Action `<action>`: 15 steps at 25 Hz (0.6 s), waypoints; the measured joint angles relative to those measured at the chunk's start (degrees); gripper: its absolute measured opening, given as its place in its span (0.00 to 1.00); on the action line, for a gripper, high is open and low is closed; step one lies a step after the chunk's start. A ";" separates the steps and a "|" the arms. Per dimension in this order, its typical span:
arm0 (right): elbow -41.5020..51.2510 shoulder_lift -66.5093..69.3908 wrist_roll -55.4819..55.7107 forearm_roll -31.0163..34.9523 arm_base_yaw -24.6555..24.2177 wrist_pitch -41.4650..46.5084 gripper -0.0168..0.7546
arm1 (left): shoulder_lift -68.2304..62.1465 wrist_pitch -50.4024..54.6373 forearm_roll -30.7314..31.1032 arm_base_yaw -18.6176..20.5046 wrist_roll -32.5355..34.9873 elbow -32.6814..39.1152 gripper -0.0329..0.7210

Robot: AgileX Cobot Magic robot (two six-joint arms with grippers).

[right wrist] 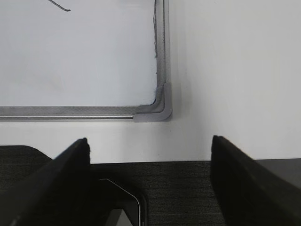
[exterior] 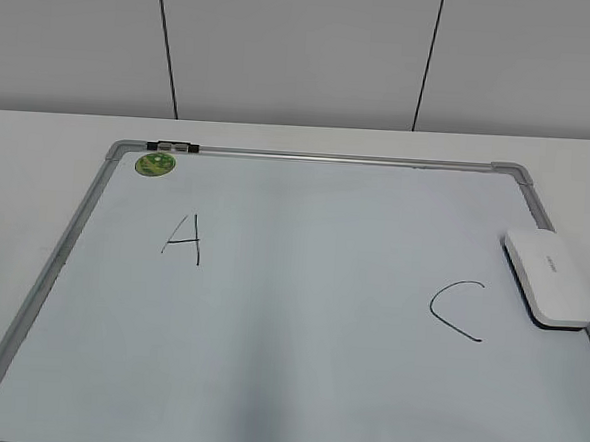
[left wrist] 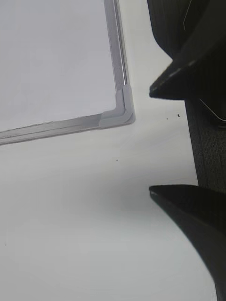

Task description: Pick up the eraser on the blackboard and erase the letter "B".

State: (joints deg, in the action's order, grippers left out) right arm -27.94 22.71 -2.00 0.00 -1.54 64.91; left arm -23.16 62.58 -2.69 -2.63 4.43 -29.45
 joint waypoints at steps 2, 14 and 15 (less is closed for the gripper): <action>0.00 0.00 0.00 0.00 0.00 0.00 0.78 | 0.00 0.00 -0.03 0.00 0.01 0.11 0.60; 0.00 0.00 0.14 0.00 0.00 -0.13 0.78 | 0.00 0.00 0.11 0.00 0.01 0.11 0.56; 0.00 0.00 0.14 0.00 0.00 -0.13 0.78 | 0.00 0.00 0.11 0.00 0.01 0.11 0.56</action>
State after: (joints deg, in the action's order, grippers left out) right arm -27.94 22.71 -1.86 0.00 -1.54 64.78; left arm -23.16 62.58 -2.58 -2.63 4.44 -29.34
